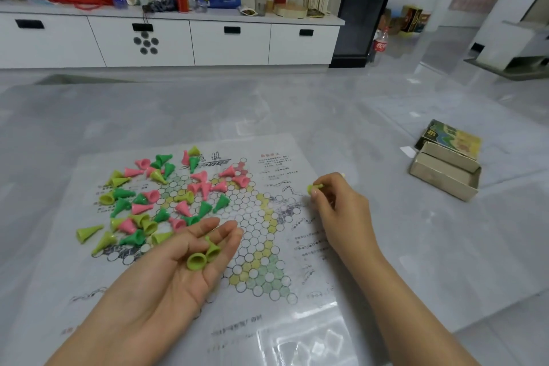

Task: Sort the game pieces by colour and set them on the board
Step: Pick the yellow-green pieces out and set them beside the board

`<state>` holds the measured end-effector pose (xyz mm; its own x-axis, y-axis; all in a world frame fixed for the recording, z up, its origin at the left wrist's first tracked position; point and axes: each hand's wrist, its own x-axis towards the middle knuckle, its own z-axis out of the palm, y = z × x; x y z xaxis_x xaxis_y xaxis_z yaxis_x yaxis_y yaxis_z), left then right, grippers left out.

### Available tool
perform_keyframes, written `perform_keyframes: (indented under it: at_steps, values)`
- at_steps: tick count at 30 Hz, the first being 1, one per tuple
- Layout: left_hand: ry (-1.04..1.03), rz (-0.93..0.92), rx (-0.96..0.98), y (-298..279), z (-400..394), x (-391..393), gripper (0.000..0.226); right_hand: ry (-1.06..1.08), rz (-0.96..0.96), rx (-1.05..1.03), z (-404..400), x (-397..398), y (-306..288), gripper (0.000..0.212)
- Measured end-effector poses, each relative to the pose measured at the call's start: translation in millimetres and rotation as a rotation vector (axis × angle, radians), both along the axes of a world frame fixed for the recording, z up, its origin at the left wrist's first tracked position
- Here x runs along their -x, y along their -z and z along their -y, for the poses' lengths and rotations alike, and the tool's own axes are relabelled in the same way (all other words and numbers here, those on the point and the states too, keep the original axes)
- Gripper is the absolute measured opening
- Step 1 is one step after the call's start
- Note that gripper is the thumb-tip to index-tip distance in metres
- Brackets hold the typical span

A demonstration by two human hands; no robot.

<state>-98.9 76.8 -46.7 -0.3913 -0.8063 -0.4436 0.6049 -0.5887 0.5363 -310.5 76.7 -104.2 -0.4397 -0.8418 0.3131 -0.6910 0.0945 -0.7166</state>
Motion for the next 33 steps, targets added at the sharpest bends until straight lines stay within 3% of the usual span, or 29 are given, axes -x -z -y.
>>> perform_keyframes:
  at_steps: [4,15,20,24,30,33]
  values:
    - [-0.004,0.011,-0.025,-1.2,-0.1,-0.1,0.028,-0.035,-0.120,-0.072,2.5,0.3,2.5,0.008]
    - [0.004,0.034,-0.055,-1.2,3.2,-3.5,0.029,-0.027,-0.149,-0.141,4.0,-0.4,0.3,0.013]
    - [0.020,0.090,0.000,11.5,7.5,-5.7,0.030,-0.031,-0.156,-0.131,4.0,-0.9,0.4,0.014]
    - [-0.023,0.121,0.092,12.2,15.8,-21.1,0.032,-0.059,-0.164,-0.142,1.5,-0.3,-3.2,0.026]
    - [-0.225,0.079,0.119,3.9,31.2,-57.3,0.027,0.044,-0.199,0.080,-4.5,-22.0,-22.4,0.017]
    - [-0.307,0.036,0.089,1.2,36.4,-72.9,0.020,-0.109,-0.216,0.128,2.9,-54.6,-36.7,0.017]
